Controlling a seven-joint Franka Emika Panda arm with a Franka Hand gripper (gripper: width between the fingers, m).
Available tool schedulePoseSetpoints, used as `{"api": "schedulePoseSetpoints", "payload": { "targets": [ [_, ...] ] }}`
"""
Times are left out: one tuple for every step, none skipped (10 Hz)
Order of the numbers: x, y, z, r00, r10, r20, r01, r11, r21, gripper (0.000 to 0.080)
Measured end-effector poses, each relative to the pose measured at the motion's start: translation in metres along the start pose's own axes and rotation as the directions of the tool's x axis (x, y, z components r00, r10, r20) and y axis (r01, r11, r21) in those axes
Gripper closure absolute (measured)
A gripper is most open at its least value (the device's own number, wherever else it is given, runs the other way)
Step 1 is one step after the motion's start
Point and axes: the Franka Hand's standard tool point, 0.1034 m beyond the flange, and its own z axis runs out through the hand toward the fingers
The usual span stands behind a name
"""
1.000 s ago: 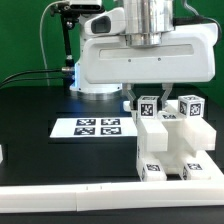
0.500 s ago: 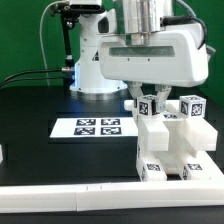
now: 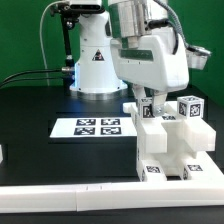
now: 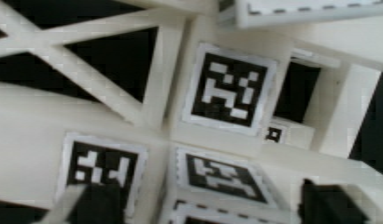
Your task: Assemble chair
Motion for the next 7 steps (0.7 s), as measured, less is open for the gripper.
{"api": "schedulePoseSetpoints", "payload": {
  "targets": [
    [-0.0002,0.0,0.0,1.0,-0.002,0.0,0.002,1.0,0.0,0.0189],
    [0.0004,-0.0012,-0.0013,0.982,-0.189,0.001,0.189,0.982,-0.002,0.0189],
    [-0.0007,-0.0027,-0.0031,0.916,-0.401,0.018,0.401,0.916,-0.009,0.0158],
    [-0.004,-0.0026,-0.0039,0.843,-0.536,0.044,0.537,0.843,-0.015,0.0152],
    [-0.0034,-0.0031,-0.0039,0.809,-0.586,0.041,0.587,0.81,-0.011,0.0152],
    [-0.0032,-0.0029,-0.0038,0.755,-0.655,0.042,0.655,0.755,-0.007,0.0151],
    [-0.002,-0.0027,-0.004,0.666,-0.745,0.036,0.746,0.665,-0.024,0.0151]
  ]
}}
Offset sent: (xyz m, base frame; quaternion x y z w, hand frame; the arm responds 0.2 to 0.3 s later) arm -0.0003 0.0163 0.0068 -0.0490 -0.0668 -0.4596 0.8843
